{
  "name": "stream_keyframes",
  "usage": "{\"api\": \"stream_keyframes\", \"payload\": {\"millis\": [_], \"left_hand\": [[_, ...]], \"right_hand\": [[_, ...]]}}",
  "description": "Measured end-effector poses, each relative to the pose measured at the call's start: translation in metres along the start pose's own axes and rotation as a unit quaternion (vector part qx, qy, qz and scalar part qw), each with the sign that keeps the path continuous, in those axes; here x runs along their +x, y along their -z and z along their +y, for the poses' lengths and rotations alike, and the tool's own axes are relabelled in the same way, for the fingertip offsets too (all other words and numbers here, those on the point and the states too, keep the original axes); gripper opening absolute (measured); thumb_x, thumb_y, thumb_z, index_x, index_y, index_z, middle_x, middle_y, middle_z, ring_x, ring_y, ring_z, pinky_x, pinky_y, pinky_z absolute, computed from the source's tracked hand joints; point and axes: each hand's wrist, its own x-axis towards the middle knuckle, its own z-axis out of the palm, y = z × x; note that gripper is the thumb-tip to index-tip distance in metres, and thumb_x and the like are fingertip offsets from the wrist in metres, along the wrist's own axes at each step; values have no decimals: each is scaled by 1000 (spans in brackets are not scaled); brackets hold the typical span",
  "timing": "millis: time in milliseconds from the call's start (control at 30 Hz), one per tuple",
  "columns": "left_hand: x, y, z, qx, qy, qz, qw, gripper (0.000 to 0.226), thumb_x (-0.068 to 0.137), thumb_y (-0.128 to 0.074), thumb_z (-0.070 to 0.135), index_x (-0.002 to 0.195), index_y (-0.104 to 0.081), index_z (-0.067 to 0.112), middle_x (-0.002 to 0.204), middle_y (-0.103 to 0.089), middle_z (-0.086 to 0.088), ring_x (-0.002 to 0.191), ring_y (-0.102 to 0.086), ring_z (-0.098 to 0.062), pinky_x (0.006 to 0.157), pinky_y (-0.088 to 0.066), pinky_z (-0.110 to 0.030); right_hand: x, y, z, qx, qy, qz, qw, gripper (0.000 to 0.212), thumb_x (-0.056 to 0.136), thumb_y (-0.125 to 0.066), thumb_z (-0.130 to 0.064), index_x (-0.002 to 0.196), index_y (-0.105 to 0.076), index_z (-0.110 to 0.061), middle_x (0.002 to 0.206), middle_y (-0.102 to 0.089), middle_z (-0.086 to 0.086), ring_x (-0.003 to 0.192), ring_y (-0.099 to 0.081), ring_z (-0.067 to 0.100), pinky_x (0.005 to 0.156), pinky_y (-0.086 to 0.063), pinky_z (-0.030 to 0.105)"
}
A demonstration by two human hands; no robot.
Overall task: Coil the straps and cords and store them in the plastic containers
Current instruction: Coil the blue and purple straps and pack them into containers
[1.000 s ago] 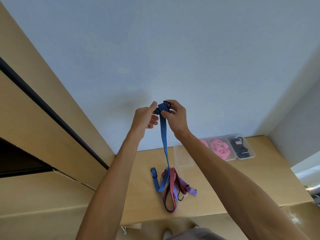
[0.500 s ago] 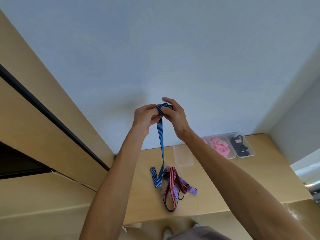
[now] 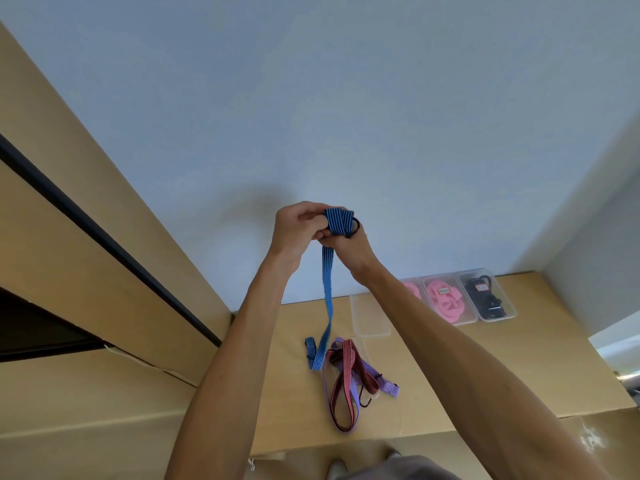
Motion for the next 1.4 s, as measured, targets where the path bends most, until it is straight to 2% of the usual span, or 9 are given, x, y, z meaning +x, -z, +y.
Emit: {"api": "stream_keyframes", "payload": {"millis": [100, 267, 400, 600, 733, 833, 1200, 1300, 1400], "left_hand": [[4, 3, 0, -31, -31, 49, 998, 18, 82, -71, 1, 91, -77, 15, 84, -76, -13, 70, -71, -21, 70, -62, -33], [13, 9, -16, 113, -94, 198, 969, 13, 81, -68, 2, 90, -74, 10, 75, -72, 3, 69, -70, -6, 67, -60, -26], [7, 8, -40, 274, -166, 166, 933, 12, 86, -59, -8, 90, -67, 0, 82, -69, -7, 73, -64, -19, 68, -55, -35], [1, 8, -55, 392, -226, 118, 884, 12, 86, -57, -13, 87, -62, -2, 86, -61, -15, 71, -56, -29, 63, -49, -38], [-1, 3, -45, 241, -149, 103, 954, 7, 86, -64, 1, 86, -69, 6, 91, -68, -4, 73, -66, -13, 64, -47, -10], [2, 2, -41, 114, -65, 113, 985, 10, 85, -71, 7, 81, -70, 16, 84, -72, 3, 76, -70, -7, 67, -50, -14], [1, 5, -35, 106, -2, 94, 990, 34, 76, -64, -11, 98, -66, 16, 86, -67, 1, 82, -65, -14, 69, -52, -20], [-5, 6, -39, 31, -13, 44, 998, 49, 72, -49, -24, 100, -65, 13, 70, -64, 2, 71, -62, -11, 67, -54, -20], [-11, -3, -45, -65, 17, 37, 997, 60, 67, -39, -29, 100, -66, 12, 64, -60, -2, 68, -60, -15, 69, -52, -25]], "right_hand": [[-3, -3, 4, -19, -27, -14, 999, 8, 93, -59, -5, 95, -67, -4, 79, -73, 6, 72, -71, 19, 69, -56, 26], [-9, -9, 8, -143, -52, 3, 988, 24, 88, -66, -14, 110, -64, -5, 70, -62, 4, 61, -58, 14, 65, -54, 35], [-5, -19, -5, -303, 2, 49, 952, 52, 78, -71, -12, 126, -52, -18, 79, -60, 0, 60, -52, 13, 55, -40, 22], [1, -10, -20, -400, 19, 44, 915, 30, 80, -60, -2, 106, -68, -12, 87, -67, 6, 71, -59, 22, 61, -44, 29], [7, -5, -24, -438, 58, 48, 896, 20, 89, -61, -1, 98, -77, -10, 100, -56, 5, 83, -56, 20, 68, -39, 25], [6, -2, -26, -428, 69, 29, 901, 19, 90, -60, -3, 97, -78, -8, 97, -59, 9, 85, -58, 23, 70, -43, 28], [-2, -1, -22, -503, 75, -20, 861, 27, 90, -64, -6, 116, -69, -11, 111, -63, 10, 96, -62, 28, 76, -48, 33], [1, 1, -26, -459, 35, -20, 888, 40, 94, -55, -2, 133, -58, -12, 120, -65, 12, 104, -63, 28, 88, -54, 41], [1, 1, -25, -423, 11, -42, 905, 30, 97, -45, -4, 117, -67, -7, 100, -67, 10, 88, -61, 25, 74, -50, 32]]}}
